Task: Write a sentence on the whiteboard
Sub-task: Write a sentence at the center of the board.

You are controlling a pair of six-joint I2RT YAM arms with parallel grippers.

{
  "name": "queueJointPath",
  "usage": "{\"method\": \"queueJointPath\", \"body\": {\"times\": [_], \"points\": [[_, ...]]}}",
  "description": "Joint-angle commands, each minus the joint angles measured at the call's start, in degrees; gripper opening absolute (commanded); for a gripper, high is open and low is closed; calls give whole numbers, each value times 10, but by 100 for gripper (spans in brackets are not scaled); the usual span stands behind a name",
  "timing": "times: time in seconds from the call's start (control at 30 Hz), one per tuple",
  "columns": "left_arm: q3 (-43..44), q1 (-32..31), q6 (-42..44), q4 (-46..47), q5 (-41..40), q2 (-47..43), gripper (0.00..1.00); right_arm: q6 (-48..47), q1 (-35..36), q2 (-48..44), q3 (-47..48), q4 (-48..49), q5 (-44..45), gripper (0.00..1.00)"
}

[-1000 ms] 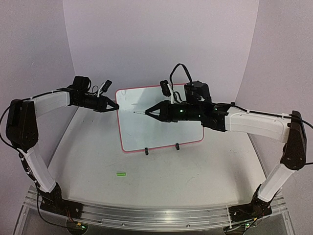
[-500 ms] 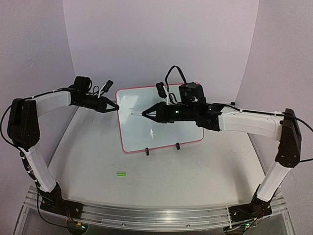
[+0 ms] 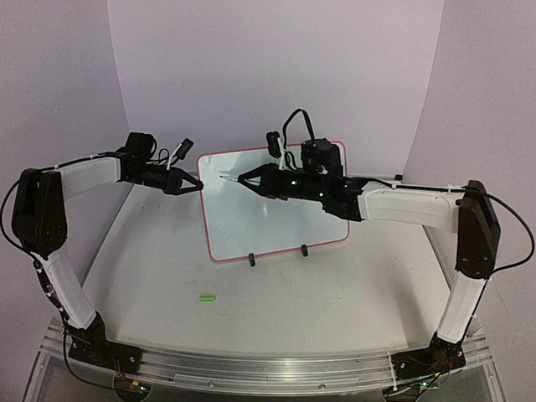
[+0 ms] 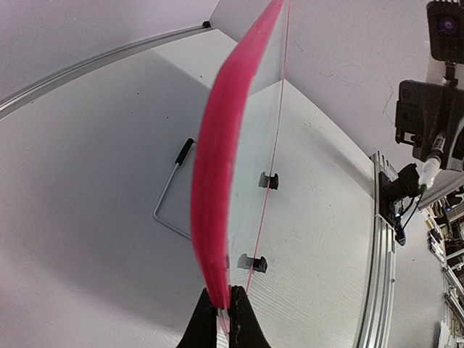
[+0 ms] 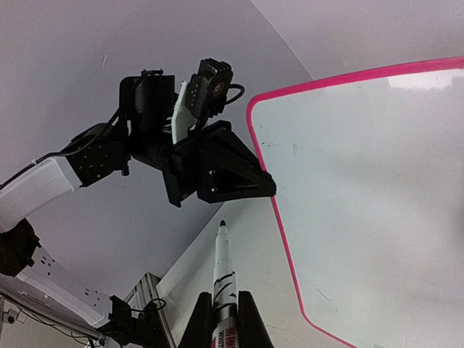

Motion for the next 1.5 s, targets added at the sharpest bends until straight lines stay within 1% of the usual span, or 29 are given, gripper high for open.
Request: {"method": "queueJointPath", "body": {"times": [0.0, 0.43, 1.47], "points": [[-13, 0, 35, -5, -35, -7, 0, 23, -7, 34, 44, 62, -9, 0], [-14, -1, 37, -9, -40, -9, 0, 30, -14, 105, 107, 80, 17, 0], [-12, -11, 44, -18, -47, -9, 0, 31, -20, 149, 142, 80, 82, 0]]}}
